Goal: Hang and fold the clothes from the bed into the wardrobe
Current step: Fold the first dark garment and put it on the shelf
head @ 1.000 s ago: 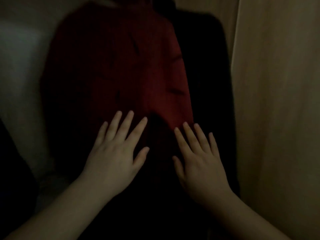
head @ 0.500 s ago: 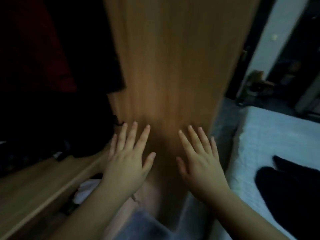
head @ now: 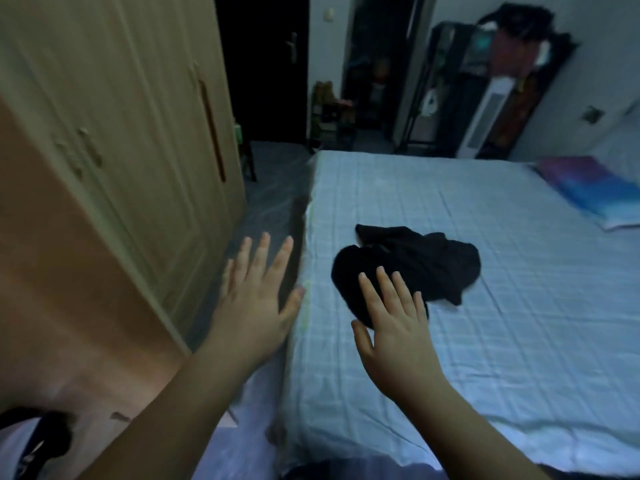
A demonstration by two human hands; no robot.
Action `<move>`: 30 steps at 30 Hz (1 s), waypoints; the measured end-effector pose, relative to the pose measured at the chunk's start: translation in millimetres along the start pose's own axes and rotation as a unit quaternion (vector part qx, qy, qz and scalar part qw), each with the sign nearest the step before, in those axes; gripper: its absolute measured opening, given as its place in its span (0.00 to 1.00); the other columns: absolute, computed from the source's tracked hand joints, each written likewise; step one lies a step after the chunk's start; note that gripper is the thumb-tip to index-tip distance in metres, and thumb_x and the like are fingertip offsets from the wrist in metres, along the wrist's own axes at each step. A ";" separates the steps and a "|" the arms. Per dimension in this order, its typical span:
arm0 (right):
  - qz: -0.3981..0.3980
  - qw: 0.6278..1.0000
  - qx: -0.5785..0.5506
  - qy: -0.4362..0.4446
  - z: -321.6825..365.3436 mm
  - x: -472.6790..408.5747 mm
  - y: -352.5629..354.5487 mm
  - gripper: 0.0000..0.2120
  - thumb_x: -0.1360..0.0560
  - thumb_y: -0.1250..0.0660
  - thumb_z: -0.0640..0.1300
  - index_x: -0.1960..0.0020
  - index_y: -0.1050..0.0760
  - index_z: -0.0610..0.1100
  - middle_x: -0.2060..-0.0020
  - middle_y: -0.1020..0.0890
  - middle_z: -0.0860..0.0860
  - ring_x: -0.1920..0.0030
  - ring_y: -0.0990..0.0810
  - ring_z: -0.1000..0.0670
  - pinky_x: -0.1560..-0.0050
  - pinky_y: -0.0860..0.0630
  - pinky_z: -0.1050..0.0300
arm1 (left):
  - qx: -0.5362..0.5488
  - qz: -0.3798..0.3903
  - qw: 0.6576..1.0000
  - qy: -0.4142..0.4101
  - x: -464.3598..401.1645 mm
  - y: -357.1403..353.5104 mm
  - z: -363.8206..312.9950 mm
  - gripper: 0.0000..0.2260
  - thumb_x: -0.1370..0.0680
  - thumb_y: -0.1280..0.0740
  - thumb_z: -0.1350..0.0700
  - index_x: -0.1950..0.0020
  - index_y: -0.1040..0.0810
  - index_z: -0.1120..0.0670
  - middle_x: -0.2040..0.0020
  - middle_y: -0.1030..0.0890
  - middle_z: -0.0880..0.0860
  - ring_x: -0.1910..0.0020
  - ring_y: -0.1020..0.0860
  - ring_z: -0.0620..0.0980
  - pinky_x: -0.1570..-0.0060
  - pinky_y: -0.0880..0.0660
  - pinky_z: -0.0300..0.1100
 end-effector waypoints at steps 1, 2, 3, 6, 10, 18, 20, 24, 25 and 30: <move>-0.001 1.000 -0.003 -0.013 -11.5 -1.3 -2.0 0.31 0.22 0.51 0.59 0.20 0.48 0.53 0.20 0.47 0.50 0.20 0.54 0.48 0.22 0.51 0.40 | 0.004 0.008 1.000 -0.001 -6.7 -10.5 -2.4 0.32 0.24 0.56 0.33 0.21 0.58 0.39 0.18 0.55 0.50 0.20 0.60 0.52 0.23 0.54 0.55; 0.001 1.000 -0.003 -0.027 -24.8 -3.7 -5.1 0.31 0.22 0.51 0.59 0.20 0.48 0.53 0.20 0.47 0.50 0.20 0.54 0.48 0.22 0.51 0.40 | 0.008 0.017 1.000 -0.001 -16.4 -23.4 -4.4 0.33 0.24 0.56 0.33 0.21 0.58 0.39 0.18 0.53 0.50 0.20 0.58 0.52 0.23 0.53 0.56; 0.002 0.999 -0.002 -0.035 -33.4 -5.3 -7.1 0.31 0.22 0.51 0.59 0.20 0.48 0.53 0.20 0.47 0.50 0.20 0.54 0.48 0.22 0.51 0.41 | 0.009 0.021 1.000 0.001 -22.5 -32.9 -3.2 0.33 0.24 0.55 0.34 0.20 0.56 0.40 0.18 0.51 0.51 0.20 0.57 0.54 0.23 0.51 0.57; 0.010 0.998 0.011 -0.066 -67.0 -16.7 -15.7 0.31 0.22 0.50 0.58 0.20 0.49 0.54 0.20 0.48 0.50 0.20 0.55 0.48 0.22 0.55 0.43 | 0.016 0.050 0.999 0.004 -50.0 -71.3 -2.5 0.34 0.25 0.54 0.34 0.20 0.53 0.42 0.19 0.48 0.54 0.20 0.53 0.57 0.24 0.49 0.59; 0.029 0.994 0.044 -0.100 -112.7 -50.2 -29.5 0.31 0.20 0.47 0.57 0.19 0.51 0.54 0.19 0.49 0.51 0.20 0.56 0.49 0.22 0.55 0.43 | 0.048 0.106 0.993 0.001 -98.8 -126.5 -8.4 0.32 0.20 0.49 0.36 0.20 0.57 0.42 0.18 0.54 0.53 0.20 0.58 0.55 0.23 0.55 0.56; 0.055 0.985 0.039 -0.159 -164.9 -135.6 -69.4 0.32 0.20 0.40 0.53 0.20 0.48 0.53 0.20 0.46 0.49 0.20 0.52 0.47 0.23 0.50 0.41 | 0.048 0.169 0.983 -0.052 -179.3 -203.7 -20.0 0.33 0.24 0.59 0.33 0.21 0.63 0.40 0.18 0.55 0.53 0.20 0.59 0.55 0.23 0.54 0.57; 0.060 0.983 0.028 -0.169 -176.5 -145.4 -78.6 0.31 0.20 0.41 0.53 0.20 0.48 0.52 0.20 0.46 0.49 0.20 0.52 0.47 0.23 0.51 0.41 | 0.055 0.187 0.980 -0.046 -194.2 -217.9 -26.4 0.32 0.23 0.56 0.34 0.21 0.62 0.41 0.18 0.56 0.53 0.20 0.60 0.55 0.23 0.55 0.56; 0.086 0.982 0.032 -0.165 -214.3 -157.4 -89.3 0.31 0.19 0.42 0.54 0.20 0.49 0.54 0.20 0.46 0.50 0.20 0.53 0.47 0.23 0.49 0.41 | 0.064 0.199 0.977 -0.029 -219.6 -242.5 -40.3 0.32 0.19 0.49 0.38 0.20 0.60 0.42 0.18 0.55 0.53 0.20 0.60 0.55 0.22 0.54 0.56; 0.089 0.982 0.029 -0.165 -227.5 -160.7 -91.6 0.31 0.19 0.42 0.54 0.20 0.49 0.54 0.20 0.47 0.50 0.20 0.53 0.47 0.23 0.49 0.41 | 0.061 0.200 0.978 -0.022 -224.4 -250.3 -43.7 0.32 0.19 0.49 0.38 0.20 0.61 0.42 0.18 0.55 0.53 0.20 0.60 0.55 0.22 0.54 0.56; 0.098 0.983 0.022 -0.156 -305.2 -182.1 -111.9 0.30 0.20 0.44 0.55 0.20 0.47 0.51 0.20 0.43 0.47 0.20 0.49 0.44 0.23 0.47 0.39 | 0.055 0.213 0.975 0.020 -246.9 -304.0 -71.1 0.31 0.19 0.48 0.39 0.19 0.57 0.44 0.18 0.53 0.54 0.20 0.58 0.56 0.22 0.54 0.55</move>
Point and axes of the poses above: each hand's wrist, its own x-axis away from the middle knuckle, its own y-axis out of the back of the hand, z = x × y, the point moved 4 cm from there along -x, towards the middle knuckle
